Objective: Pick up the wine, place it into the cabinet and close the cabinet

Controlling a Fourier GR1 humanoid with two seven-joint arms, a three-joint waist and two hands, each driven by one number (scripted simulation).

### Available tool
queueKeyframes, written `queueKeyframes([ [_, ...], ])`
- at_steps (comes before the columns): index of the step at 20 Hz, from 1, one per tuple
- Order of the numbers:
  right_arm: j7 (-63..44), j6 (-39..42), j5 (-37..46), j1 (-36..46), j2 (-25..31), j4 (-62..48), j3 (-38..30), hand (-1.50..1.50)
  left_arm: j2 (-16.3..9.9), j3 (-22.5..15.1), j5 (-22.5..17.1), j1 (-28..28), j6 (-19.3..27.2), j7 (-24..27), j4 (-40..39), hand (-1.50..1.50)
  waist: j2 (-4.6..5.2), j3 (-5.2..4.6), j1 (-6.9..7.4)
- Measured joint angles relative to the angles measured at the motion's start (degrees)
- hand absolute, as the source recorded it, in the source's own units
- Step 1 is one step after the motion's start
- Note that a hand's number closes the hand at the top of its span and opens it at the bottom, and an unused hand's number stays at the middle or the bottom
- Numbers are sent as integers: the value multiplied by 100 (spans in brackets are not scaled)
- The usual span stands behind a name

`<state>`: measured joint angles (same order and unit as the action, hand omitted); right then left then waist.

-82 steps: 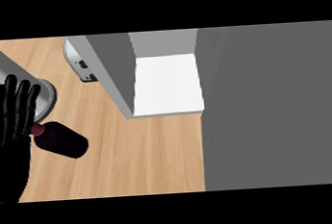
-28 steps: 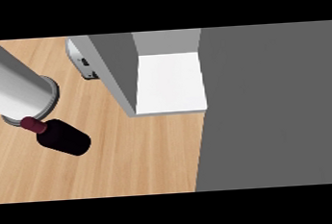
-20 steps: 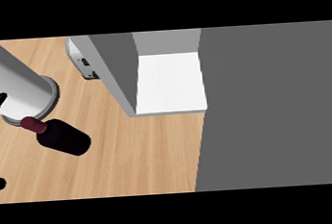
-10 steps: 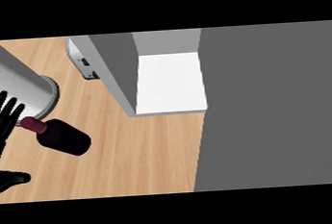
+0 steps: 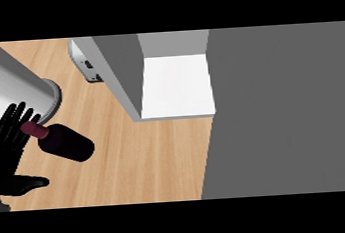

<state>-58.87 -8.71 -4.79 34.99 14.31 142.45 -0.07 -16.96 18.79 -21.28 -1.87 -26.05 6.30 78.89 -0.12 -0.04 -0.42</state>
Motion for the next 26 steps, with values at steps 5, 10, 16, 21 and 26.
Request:
queueKeyframes([
  [5,-25,-42,12,138,-1,-17,63,-150,-53,28,327,-95,-234,613,-881,-150,2,-2,-8],
  [10,44,-52,25,98,-18,-33,82,-150,-60,-20,753,-457,-279,1282,-1967,-150,9,-3,-25],
  [16,-65,-85,27,160,20,2,167,-150,-179,0,1047,-757,-433,1968,-3054,-150,6,-5,-46],
  [21,-13,-95,41,122,11,2,222,-150,-200,6,1183,-1005,-561,2421,-3899,-150,10,-5,-47],
  [26,8,-137,72,112,-22,-11,283,-150,-307,26,1287,-1393,-596,2660,-4790,-150,17,-9,-64],
])
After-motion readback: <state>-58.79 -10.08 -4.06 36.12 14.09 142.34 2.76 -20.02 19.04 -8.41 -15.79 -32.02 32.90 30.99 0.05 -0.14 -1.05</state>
